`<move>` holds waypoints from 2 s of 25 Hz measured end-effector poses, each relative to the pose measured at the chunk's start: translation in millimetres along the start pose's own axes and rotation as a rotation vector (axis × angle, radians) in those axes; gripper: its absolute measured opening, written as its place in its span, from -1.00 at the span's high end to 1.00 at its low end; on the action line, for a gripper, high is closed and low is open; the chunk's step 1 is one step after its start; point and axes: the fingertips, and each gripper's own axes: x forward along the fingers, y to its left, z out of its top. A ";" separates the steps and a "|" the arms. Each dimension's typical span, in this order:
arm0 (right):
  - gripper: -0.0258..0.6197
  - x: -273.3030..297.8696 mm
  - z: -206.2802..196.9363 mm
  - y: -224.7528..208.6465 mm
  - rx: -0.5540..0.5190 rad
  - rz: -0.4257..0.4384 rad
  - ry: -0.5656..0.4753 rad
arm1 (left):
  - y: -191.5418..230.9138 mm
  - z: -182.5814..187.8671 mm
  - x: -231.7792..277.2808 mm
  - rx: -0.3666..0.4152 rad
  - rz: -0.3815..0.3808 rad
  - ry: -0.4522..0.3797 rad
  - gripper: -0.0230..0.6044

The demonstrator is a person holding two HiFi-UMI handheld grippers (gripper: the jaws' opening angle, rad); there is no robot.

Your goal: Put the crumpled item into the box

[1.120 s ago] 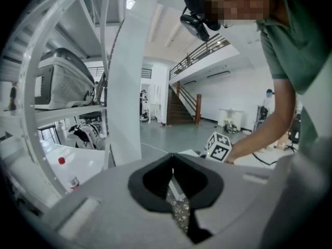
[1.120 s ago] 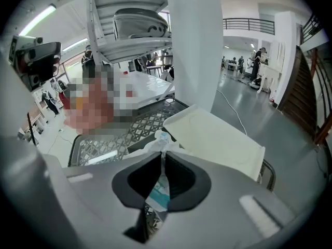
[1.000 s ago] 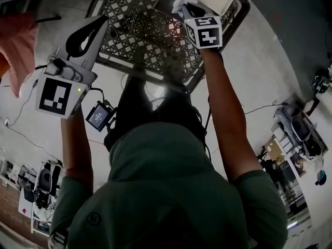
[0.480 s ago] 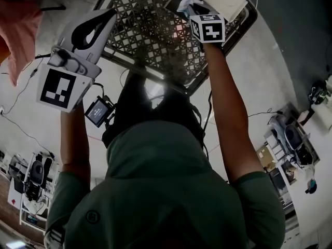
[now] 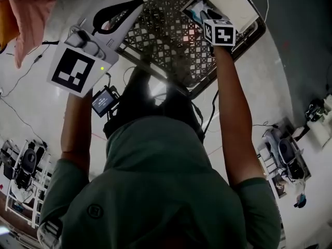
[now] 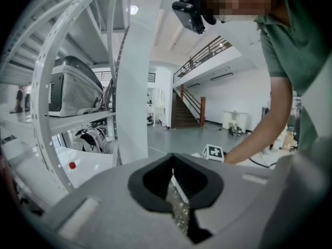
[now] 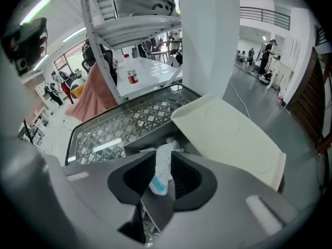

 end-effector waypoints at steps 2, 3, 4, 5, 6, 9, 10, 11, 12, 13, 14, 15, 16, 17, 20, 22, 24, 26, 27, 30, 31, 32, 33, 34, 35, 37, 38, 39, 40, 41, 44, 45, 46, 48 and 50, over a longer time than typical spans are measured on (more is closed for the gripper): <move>0.61 -5.8 6.4 0.7 -0.008 -0.006 -0.006 | 0.8 5.5 -1.3 0.006 0.001 -0.010 0.91; 0.61 -9.2 9.4 1.0 -0.011 -0.009 -0.012 | 0.8 8.7 -2.2 0.010 0.000 -0.014 0.91; 0.60 -13.7 12.8 1.3 -0.013 -0.012 -0.019 | 0.3 12.4 -3.3 0.014 -0.002 -0.018 0.91; 0.60 -19.7 17.2 1.8 -0.015 -0.015 -0.028 | -0.5 16.8 -4.5 0.019 -0.004 -0.020 0.91; 0.60 -27.0 22.6 2.5 -0.016 -0.018 -0.041 | -1.6 21.8 -5.8 0.024 -0.007 -0.022 0.91; 0.60 -53.2 43.0 5.0 -0.017 -0.028 -0.093 | -4.9 38.4 -8.5 0.036 -0.017 -0.031 0.91; 0.60 -62.7 50.7 6.1 -0.017 -0.031 -0.115 | -5.8 44.0 -9.0 0.041 -0.021 -0.036 0.91; 0.61 -72.8 58.8 7.3 -0.018 -0.034 -0.139 | -6.9 49.6 -9.5 0.046 -0.024 -0.041 0.91; 0.61 -84.2 67.1 8.4 -0.019 -0.038 -0.166 | -8.2 55.7 -10.3 0.053 -0.028 -0.047 0.91; 0.63 -97.0 75.2 9.9 -0.020 -0.042 -0.194 | -10.4 62.2 -11.9 0.059 -0.031 -0.052 0.91; 0.64 -111.3 82.3 12.4 -0.021 -0.045 -0.221 | -13.6 68.7 -14.5 0.066 -0.033 -0.057 0.91; 0.66 -126.5 88.2 16.2 -0.023 -0.047 -0.249 | -17.7 74.7 -18.3 0.071 -0.036 -0.060 0.91; 0.69 -142.3 93.7 20.8 -0.025 -0.048 -0.277 | -22.2 80.1 -22.8 0.075 -0.038 -0.063 0.91; 0.73 -158.4 99.6 25.4 -0.029 -0.051 -0.307 | -26.5 85.2 -27.3 0.079 -0.040 -0.067 0.91; 0.85 -201.5 120.5 33.9 -0.045 -0.067 -0.405 | -32.8 96.8 -34.4 0.100 -0.048 -0.083 0.91; 0.90 -220.4 135.8 33.8 -0.046 -0.071 -0.469 | -29.2 99.0 -29.6 0.114 -0.057 -0.093 0.91; 0.90 -242.7 149.7 34.7 -0.048 -0.076 -0.530 | -27.1 104.1 -26.2 0.128 -0.068 -0.107 0.91; 0.90 -273.6 156.6 41.8 -0.054 -0.077 -0.584 | -34.0 111.7 -30.2 0.139 -0.075 -0.115 0.91; 0.90 -288.9 156.6 46.6 -0.058 -0.076 -0.608 | -39.9 113.5 -32.9 0.144 -0.078 -0.119 0.91; 0.90 -319.9 145.9 59.1 -0.087 -0.083 -0.670 | -57.8 102.3 -32.7 0.157 -0.093 -0.135 0.91; 0.91 -328.7 141.9 61.8 -0.098 -0.089 -0.690 | -63.3 97.8 -30.6 0.162 -0.099 -0.141 0.91; 0.91 -342.4 140.5 64.8 -0.108 -0.096 -0.713 | -69.0 98.7 -30.4 0.169 -0.104 -0.147 0.91; 0.91 -362.1 142.9 68.3 -0.116 -0.103 -0.737 | -74.3 106.8 -32.9 0.175 -0.109 -0.151 0.91; 0.91 -384.6 148.3 71.8 -0.122 -0.108 -0.761 | -78.6 119.2 -36.5 0.182 -0.114 -0.154 0.91; 0.91 -404.8 154.2 74.3 -0.127 -0.113 -0.783 | -81.3 130.6 -38.7 0.187 -0.119 -0.156 0.91; 0.91 -430.2 160.6 74.5 -0.144 -0.121 -0.824 | -84.4 140.2 -34.3 0.196 -0.132 -0.158 0.91; 0.91 -438.6 160.1 72.6 -0.152 -0.128 -0.840 | -86.8 140.6 -29.1 0.200 -0.139 -0.159 0.91; 0.91 -446.3 158.0 70.4 -0.160 -0.136 -0.853 | -90.1 140.4 -23.8 0.203 -0.145 -0.161 0.91; 0.91 -453.9 155.2 69.3 -0.167 -0.144 -0.864 | -93.8 140.3 -19.9 0.207 -0.151 -0.164 0.91; 0.91 -462.1 152.2 71.2 -0.174 -0.152 -0.873 | -97.8 141.1 -19.2 0.213 -0.156 -0.169 0.91; 0.91 -492.8 140.7 88.3 -0.193 -0.172 -0.894 | -115.3 150.5 -31.9 0.230 -0.167 -0.191 0.91; 0.91 -499.7 135.8 89.9 -0.197 -0.178 -0.899 | -121.3 152.7 -33.0 0.234 -0.170 -0.198 0.91; 0.91 -503.0 131.0 88.3 -0.201 -0.185 -0.903 | -125.9 152.7 -30.6 0.237 -0.174 -0.204 0.91; 0.91 -499.1 122.4 79.7 -0.208 -0.199 -0.907 | -129.7 145.4 -17.6 0.241 -0.182 -0.215 0.91; 0.91 -477.5 111.9 66.7 -0.213 -0.214 -0.905 | -126.9 123.6 4.3 0.240 -0.190 -0.224 0.91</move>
